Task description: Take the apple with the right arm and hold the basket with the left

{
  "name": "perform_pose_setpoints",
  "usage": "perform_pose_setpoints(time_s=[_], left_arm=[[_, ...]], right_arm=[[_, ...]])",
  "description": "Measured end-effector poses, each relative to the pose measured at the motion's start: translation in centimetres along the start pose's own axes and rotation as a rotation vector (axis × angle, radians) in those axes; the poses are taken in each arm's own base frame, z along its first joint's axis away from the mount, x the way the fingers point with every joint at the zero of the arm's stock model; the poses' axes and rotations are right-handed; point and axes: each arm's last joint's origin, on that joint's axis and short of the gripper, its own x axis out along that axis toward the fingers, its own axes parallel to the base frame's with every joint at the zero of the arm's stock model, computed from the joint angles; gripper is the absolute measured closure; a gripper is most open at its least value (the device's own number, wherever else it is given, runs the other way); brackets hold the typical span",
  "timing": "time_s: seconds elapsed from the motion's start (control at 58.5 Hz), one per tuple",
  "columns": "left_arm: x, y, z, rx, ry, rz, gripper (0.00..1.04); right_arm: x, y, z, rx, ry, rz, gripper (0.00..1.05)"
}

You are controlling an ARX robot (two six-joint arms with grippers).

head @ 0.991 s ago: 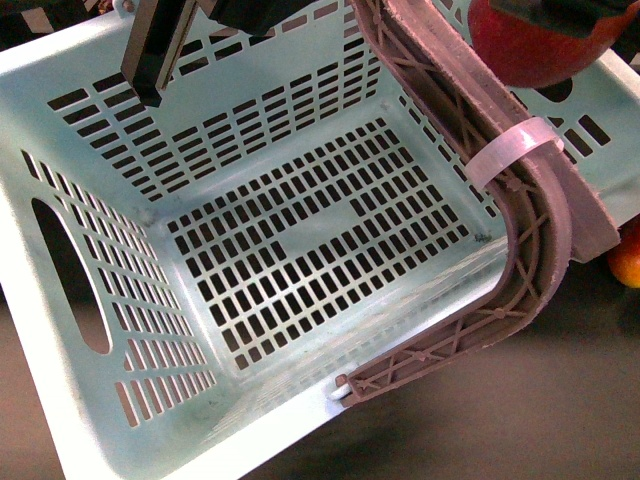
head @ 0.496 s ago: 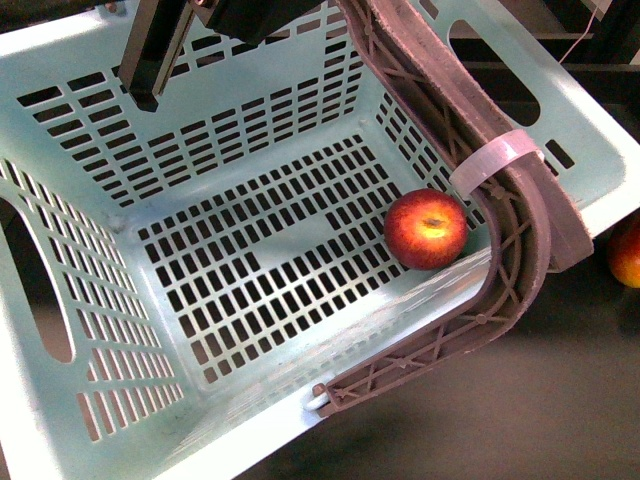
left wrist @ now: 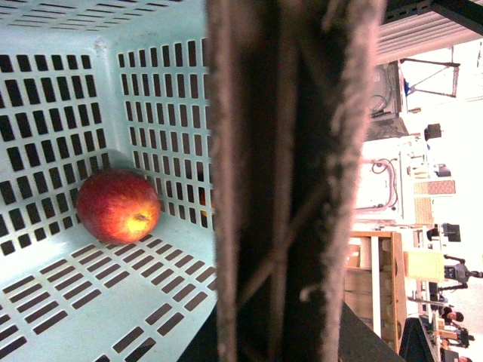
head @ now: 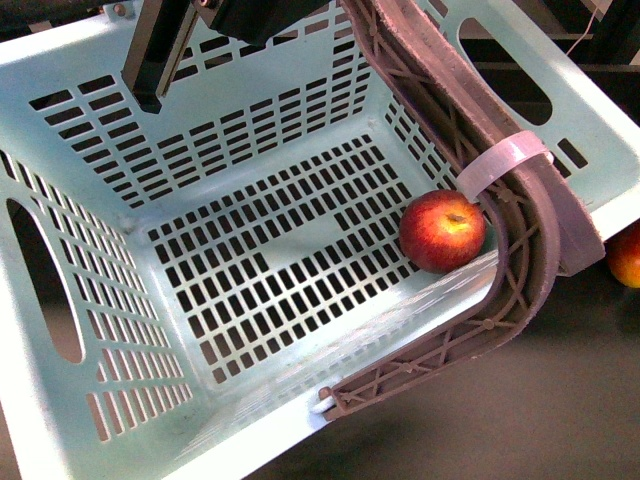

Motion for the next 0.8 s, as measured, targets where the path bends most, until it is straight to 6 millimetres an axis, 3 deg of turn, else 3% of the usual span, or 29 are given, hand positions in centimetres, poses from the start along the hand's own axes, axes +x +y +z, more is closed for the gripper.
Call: perform_pose_setpoints(time_s=[0.291,0.803], left_arm=[[0.0,0.0,0.0,-0.001,0.003,-0.002,0.99],[0.0,0.0,0.0,0.000,0.002,-0.001,0.99]], right_arm=[[-1.9,-1.5,-1.3,-0.001,0.005,-0.010,1.03],[-3.9,-1.5,-2.4,-0.001,-0.018,-0.006,1.03]])
